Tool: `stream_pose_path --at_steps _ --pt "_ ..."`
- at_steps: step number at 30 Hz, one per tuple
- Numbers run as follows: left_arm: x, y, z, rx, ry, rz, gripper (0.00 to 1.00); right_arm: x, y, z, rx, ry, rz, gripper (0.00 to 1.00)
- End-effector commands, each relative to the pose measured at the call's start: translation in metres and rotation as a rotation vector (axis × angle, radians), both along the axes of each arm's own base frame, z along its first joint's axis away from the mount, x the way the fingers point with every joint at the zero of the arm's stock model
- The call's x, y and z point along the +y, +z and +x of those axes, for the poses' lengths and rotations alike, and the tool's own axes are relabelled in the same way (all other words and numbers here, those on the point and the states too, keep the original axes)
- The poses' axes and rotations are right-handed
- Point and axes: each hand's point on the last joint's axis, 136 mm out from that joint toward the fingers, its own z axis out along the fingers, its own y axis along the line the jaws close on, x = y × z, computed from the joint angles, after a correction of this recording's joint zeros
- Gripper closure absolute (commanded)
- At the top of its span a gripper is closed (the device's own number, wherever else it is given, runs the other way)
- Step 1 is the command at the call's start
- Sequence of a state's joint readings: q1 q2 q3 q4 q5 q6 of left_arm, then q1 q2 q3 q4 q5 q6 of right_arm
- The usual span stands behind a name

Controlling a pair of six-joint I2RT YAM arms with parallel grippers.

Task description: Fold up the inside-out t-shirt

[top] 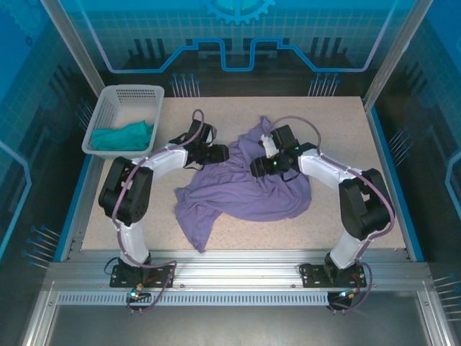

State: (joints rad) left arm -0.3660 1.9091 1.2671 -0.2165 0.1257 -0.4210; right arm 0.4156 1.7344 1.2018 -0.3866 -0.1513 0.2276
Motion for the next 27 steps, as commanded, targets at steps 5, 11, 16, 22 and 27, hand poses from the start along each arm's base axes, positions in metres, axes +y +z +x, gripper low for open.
stream_pose_path --at_steps 5,11,16,22,27 --pt "-0.003 -0.02 -0.009 0.093 0.005 -0.045 0.61 0.021 -0.014 0.066 -0.056 -0.029 -0.104 0.3" --pt "0.006 -0.022 -0.008 0.081 0.039 -0.098 0.87 0.039 -0.044 0.096 -0.025 -0.022 -0.158 0.39" --pt "0.021 -0.003 -0.005 0.028 0.067 -0.12 1.0 0.033 -0.005 0.122 -0.108 -0.044 -0.127 0.79" --pt "0.035 0.087 0.016 -0.193 0.112 -0.293 1.0 -0.002 0.119 0.125 -0.317 -0.08 0.112 0.99" --pt "0.049 0.205 0.015 -0.47 0.107 -0.435 1.0 -0.047 0.218 0.089 -0.502 -0.102 0.286 1.0"
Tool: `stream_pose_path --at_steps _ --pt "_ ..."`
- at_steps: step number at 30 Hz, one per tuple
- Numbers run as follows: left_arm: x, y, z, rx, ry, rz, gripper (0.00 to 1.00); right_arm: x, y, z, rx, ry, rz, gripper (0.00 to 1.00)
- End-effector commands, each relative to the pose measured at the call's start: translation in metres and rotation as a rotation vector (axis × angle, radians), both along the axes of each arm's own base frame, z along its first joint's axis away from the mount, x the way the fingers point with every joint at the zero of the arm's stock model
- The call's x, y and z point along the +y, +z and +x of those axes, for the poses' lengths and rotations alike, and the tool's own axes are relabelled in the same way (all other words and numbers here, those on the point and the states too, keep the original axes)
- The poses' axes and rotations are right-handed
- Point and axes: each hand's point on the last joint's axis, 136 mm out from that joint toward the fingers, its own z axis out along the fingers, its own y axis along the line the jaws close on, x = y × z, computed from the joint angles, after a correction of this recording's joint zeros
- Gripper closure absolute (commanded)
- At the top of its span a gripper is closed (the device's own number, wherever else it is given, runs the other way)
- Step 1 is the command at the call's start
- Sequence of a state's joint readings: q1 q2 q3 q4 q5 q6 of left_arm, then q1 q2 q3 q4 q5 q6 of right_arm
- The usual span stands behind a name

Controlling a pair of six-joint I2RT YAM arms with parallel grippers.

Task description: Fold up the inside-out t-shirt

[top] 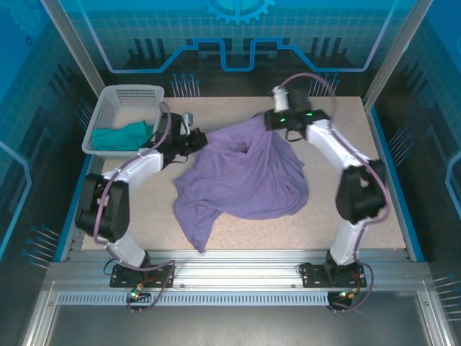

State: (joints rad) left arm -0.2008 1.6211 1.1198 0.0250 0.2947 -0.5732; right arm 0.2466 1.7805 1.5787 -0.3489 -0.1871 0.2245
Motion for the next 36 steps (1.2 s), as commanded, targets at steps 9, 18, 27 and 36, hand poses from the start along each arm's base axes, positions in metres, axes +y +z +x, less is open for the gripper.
stream_pose_path --at_steps 9,18,27,36 --pt "-0.003 0.124 -0.077 -0.352 -0.137 -0.169 1.0 -0.059 0.039 -0.109 -0.137 -0.046 0.123 0.96" --pt "-0.06 0.055 -0.133 -0.145 -0.4 -0.17 1.0 -0.05 -0.093 -0.12 0.214 -0.102 -0.036 0.79" --pt "-0.073 0.055 -0.145 -0.123 -0.438 -0.174 1.0 0.027 -0.082 -0.176 -0.024 0.19 -0.236 0.54" --pt "-0.074 0.059 -0.146 -0.124 -0.438 -0.177 1.0 0.087 -0.091 -0.202 -0.198 0.344 -0.291 0.19"
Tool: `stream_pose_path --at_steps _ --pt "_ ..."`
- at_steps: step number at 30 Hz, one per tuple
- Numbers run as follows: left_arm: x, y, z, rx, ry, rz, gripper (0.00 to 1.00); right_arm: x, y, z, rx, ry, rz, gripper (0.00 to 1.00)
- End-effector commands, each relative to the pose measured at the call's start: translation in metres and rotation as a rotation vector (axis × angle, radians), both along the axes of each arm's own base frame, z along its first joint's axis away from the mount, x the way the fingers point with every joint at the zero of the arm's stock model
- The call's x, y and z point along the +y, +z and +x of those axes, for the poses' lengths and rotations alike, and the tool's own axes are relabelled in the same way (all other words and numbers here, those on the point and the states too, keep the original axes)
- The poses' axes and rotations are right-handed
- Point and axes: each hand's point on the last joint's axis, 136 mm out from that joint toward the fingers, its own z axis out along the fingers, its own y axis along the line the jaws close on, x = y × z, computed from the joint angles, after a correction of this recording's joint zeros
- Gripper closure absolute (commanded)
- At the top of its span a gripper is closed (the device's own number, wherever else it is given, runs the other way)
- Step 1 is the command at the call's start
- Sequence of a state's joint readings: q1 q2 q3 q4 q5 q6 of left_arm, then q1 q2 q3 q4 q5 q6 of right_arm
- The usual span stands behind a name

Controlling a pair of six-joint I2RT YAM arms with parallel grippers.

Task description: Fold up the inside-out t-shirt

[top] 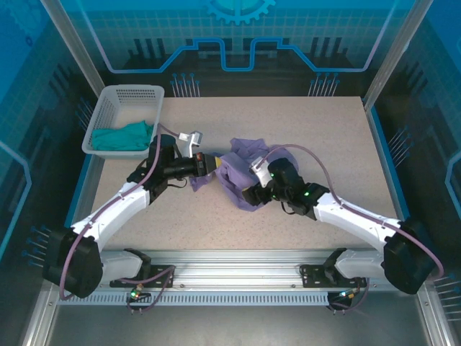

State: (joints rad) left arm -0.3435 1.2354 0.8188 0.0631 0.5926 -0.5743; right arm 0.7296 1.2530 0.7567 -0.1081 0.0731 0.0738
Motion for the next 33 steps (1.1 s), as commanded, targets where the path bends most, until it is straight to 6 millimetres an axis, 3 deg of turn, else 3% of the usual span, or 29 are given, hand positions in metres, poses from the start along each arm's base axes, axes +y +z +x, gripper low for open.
stream_pose_path --at_steps 1,6,7,9,14,18,19,23,26,29,33 --pt "-0.005 0.018 -0.005 -0.047 -0.033 -0.017 1.0 0.015 -0.001 0.018 -0.097 -0.005 -0.019 0.17" --pt "-0.004 0.018 -0.007 -0.043 -0.031 -0.018 1.0 0.039 -0.013 0.038 -0.104 0.012 0.003 0.22" --pt "-0.004 0.017 -0.007 -0.043 -0.029 -0.012 1.0 0.045 -0.013 0.041 -0.099 0.029 0.009 0.33" --pt "0.001 0.016 -0.004 -0.046 0.007 0.012 1.0 0.046 -0.011 0.043 -0.053 0.052 0.033 0.64" --pt "0.056 -0.008 0.03 -0.039 0.349 0.26 1.0 0.031 0.011 0.015 0.189 0.227 0.256 0.98" --pt "0.077 -0.02 0.059 -0.062 0.464 0.407 1.0 0.033 0.031 -0.002 0.311 0.335 0.423 1.0" --pt "0.08 -0.024 0.066 -0.056 0.48 0.445 1.0 0.037 0.046 0.0 0.304 0.359 0.456 1.0" --pt "0.09 -0.038 0.084 -0.037 0.511 0.572 0.94 0.038 0.058 0.003 0.348 0.395 0.519 1.0" --pt "0.089 -0.042 0.075 -0.031 0.494 0.594 0.76 0.034 0.057 0.013 0.377 0.357 0.531 1.0" --pt "0.087 -0.044 0.05 -0.042 0.47 0.593 0.59 0.03 0.055 0.025 0.403 0.306 0.551 1.0" --pt "0.062 -0.039 0.01 -0.083 0.335 0.503 0.5 0.027 0.054 0.037 0.435 0.267 0.581 1.0"
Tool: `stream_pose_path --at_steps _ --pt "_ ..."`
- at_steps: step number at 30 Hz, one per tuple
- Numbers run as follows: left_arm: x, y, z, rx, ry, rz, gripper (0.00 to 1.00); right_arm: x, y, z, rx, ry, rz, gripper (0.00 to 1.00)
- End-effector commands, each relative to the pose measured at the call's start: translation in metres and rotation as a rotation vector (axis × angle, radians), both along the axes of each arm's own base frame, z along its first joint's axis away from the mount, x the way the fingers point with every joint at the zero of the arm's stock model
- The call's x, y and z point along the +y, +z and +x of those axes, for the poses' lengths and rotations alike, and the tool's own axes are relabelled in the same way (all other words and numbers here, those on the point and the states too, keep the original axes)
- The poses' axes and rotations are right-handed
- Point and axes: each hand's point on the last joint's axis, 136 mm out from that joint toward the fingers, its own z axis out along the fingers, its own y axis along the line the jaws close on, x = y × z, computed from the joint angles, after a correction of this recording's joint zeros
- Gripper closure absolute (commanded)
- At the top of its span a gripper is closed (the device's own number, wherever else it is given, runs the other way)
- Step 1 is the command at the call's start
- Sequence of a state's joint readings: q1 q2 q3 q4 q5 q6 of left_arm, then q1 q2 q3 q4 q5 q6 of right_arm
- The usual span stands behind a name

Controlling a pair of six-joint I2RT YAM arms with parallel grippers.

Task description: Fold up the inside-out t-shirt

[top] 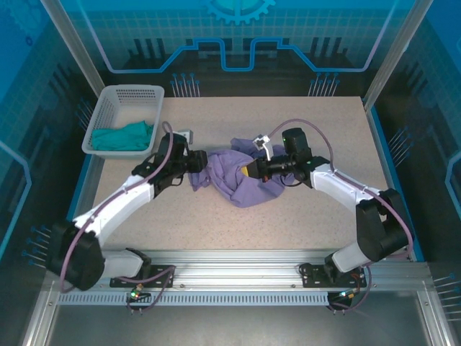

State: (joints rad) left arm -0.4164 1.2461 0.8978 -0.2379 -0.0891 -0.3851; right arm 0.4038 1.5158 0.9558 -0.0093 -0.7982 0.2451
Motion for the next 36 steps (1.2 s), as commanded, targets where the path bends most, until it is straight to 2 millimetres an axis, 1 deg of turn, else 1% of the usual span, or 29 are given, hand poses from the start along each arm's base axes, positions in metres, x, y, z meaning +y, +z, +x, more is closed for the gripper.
stream_pose_path --at_steps 1,4,5,7,11,14,18,21,23,25,27,29,31,32,34,36 --pt "-0.026 0.01 -0.036 -0.026 -0.159 -0.074 0.5 0.002 0.01 0.008 0.057 0.0 0.047 1.0" --pt "-0.068 0.014 -0.06 -0.017 -0.356 -0.206 0.49 0.001 0.01 0.012 0.072 -0.005 0.046 1.0" --pt "-0.079 0.012 -0.065 -0.004 -0.4 -0.223 0.5 0.001 0.009 0.014 0.077 -0.009 0.046 1.0" --pt "-0.095 0.005 -0.067 0.03 -0.451 -0.225 0.5 0.0 0.01 0.015 0.078 -0.015 0.046 1.0" --pt "-0.106 -0.015 -0.058 0.087 -0.456 -0.216 0.51 -0.003 0.009 0.016 0.076 -0.027 0.042 1.0" --pt "-0.111 -0.026 -0.047 0.102 -0.451 -0.202 0.52 -0.006 0.008 0.015 0.077 -0.032 0.038 1.0" --pt "-0.12 -0.031 -0.037 0.099 -0.456 -0.21 0.57 -0.007 0.007 0.013 0.079 -0.035 0.036 1.0" --pt "-0.123 -0.036 -0.028 0.102 -0.45 -0.208 0.64 -0.009 0.005 0.012 0.082 -0.04 0.031 1.0" --pt "-0.127 -0.036 -0.024 0.097 -0.453 -0.214 0.75 -0.011 0.002 0.012 0.081 -0.046 0.024 1.0" --pt "-0.129 -0.03 -0.023 0.087 -0.459 -0.227 0.88 -0.015 -0.001 0.015 0.082 -0.065 0.003 1.0" --pt "-0.13 -0.018 -0.029 0.077 -0.476 -0.247 0.99 -0.023 -0.006 0.021 0.081 -0.12 -0.066 1.0" --pt "-0.13 0.001 -0.038 0.074 -0.495 -0.301 1.0 -0.032 -0.012 0.031 0.043 -0.189 -0.195 1.0" --pt "-0.13 0.028 -0.049 0.106 -0.514 -0.432 1.0 -0.039 -0.018 0.04 -0.044 -0.238 -0.368 0.98" --pt "-0.128 0.038 -0.05 0.126 -0.504 -0.491 1.0 -0.042 -0.019 0.044 -0.09 -0.266 -0.453 0.97" --pt "-0.121 0.053 -0.049 0.175 -0.453 -0.61 1.0 -0.058 -0.019 0.055 -0.199 -0.366 -0.648 0.92" --pt "-0.117 0.063 -0.047 0.182 -0.414 -0.694 1.0 -0.068 -0.011 0.06 -0.28 -0.444 -0.745 0.86"
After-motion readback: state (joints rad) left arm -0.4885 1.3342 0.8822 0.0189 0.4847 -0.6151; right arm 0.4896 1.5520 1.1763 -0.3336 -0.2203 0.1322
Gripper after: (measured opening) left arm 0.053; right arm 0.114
